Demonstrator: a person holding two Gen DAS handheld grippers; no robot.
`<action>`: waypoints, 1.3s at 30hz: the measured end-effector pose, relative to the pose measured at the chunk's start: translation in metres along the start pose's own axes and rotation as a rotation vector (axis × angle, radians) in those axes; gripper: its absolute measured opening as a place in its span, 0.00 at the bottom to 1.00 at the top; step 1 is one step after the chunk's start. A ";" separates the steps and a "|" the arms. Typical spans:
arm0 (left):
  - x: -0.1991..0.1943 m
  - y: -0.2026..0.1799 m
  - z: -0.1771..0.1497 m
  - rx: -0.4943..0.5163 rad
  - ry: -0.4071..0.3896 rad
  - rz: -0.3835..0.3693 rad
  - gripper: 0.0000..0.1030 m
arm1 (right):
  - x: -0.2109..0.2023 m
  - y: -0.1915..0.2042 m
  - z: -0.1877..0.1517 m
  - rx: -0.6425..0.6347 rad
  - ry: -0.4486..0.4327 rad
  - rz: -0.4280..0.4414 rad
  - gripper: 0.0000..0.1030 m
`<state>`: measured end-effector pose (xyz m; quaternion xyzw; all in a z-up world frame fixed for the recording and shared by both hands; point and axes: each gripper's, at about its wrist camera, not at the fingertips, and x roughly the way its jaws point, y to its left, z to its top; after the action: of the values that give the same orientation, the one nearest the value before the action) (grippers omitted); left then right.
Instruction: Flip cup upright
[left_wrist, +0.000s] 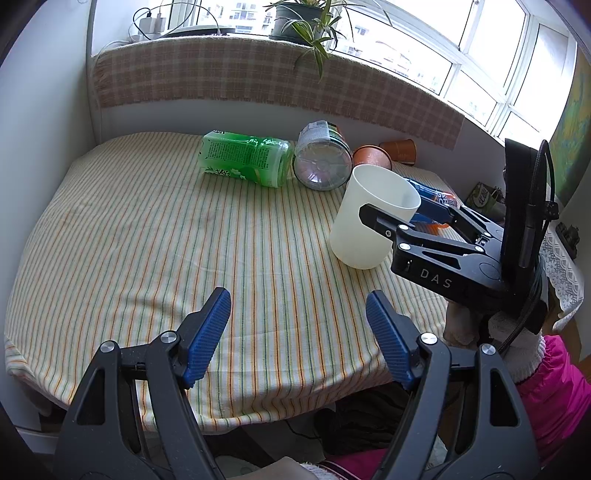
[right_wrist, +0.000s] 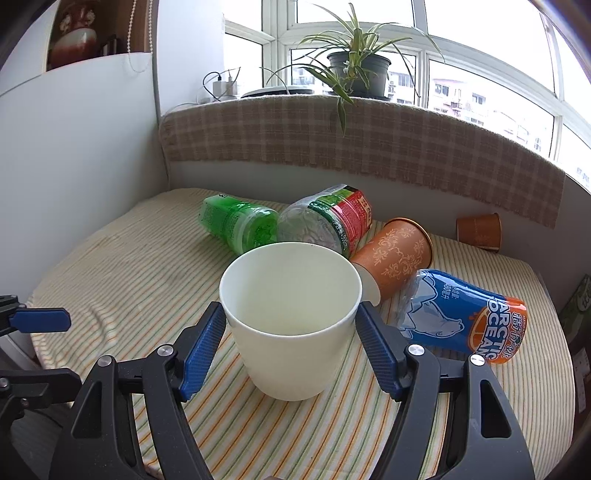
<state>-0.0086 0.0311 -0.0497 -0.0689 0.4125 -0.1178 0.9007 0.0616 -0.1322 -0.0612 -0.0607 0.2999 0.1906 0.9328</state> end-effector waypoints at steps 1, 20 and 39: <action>0.000 0.000 0.000 0.001 -0.001 0.000 0.76 | 0.000 0.000 0.000 0.000 0.000 0.000 0.70; -0.004 -0.008 0.004 0.017 -0.033 0.013 0.76 | -0.020 -0.006 -0.012 0.041 0.012 0.041 0.70; -0.045 -0.034 0.028 0.083 -0.363 0.088 0.84 | -0.102 -0.037 -0.017 0.195 -0.095 -0.061 0.70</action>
<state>-0.0207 0.0110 0.0086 -0.0338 0.2408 -0.0808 0.9666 -0.0092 -0.2031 -0.0158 0.0305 0.2703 0.1348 0.9528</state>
